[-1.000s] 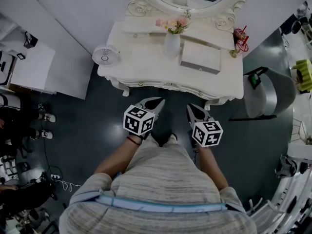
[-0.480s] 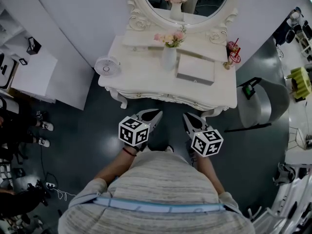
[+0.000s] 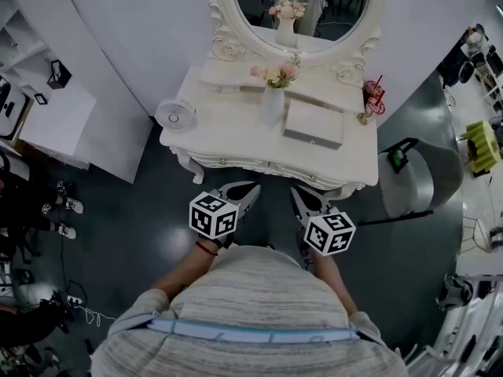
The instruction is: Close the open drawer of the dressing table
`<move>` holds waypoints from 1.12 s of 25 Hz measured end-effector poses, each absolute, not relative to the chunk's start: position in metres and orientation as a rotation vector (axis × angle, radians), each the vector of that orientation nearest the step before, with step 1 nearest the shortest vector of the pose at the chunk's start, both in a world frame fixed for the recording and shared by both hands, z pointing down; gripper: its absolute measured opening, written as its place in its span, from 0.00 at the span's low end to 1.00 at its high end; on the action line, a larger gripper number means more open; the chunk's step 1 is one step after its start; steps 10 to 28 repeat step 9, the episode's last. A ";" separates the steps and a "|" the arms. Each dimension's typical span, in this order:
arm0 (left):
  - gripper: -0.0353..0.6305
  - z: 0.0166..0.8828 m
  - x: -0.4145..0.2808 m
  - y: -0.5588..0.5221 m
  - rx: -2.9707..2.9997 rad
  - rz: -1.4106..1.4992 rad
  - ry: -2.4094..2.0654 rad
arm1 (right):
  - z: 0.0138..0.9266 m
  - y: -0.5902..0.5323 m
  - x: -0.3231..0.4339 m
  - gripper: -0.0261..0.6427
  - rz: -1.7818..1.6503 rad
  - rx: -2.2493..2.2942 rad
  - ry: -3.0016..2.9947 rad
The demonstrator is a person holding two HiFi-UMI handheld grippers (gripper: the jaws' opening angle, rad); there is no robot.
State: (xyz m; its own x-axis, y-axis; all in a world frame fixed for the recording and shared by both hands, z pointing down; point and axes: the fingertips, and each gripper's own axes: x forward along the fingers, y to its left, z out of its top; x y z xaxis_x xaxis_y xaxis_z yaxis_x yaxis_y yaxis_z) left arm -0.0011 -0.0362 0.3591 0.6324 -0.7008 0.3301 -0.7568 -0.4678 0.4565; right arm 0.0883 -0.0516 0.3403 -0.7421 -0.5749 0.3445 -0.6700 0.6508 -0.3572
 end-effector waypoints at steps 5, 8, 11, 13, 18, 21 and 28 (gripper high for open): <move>0.07 0.361 -0.003 -0.037 2.260 0.116 -1.147 | 0.342 -0.054 0.089 0.05 0.701 1.003 -2.668; 0.07 0.362 -0.003 -0.037 2.252 0.114 -1.148 | 0.342 -0.055 0.088 0.05 0.703 0.996 -2.667; 0.07 0.362 -0.003 -0.037 2.251 0.114 -1.148 | 0.342 -0.056 0.087 0.05 0.703 0.995 -2.667; 0.07 0.362 -0.003 -0.037 2.251 0.114 -1.148 | 0.342 -0.056 0.087 0.05 0.703 0.995 -2.667; 0.07 0.362 -0.003 -0.037 2.251 0.114 -1.148 | 0.342 -0.056 0.087 0.05 0.703 0.995 -2.667; 0.07 0.362 -0.003 -0.037 2.251 0.114 -1.148 | 0.342 -0.056 0.087 0.05 0.703 0.995 -2.667; 0.07 0.362 -0.003 -0.037 2.251 0.114 -1.148 | 0.342 -0.056 0.087 0.05 0.703 0.995 -2.667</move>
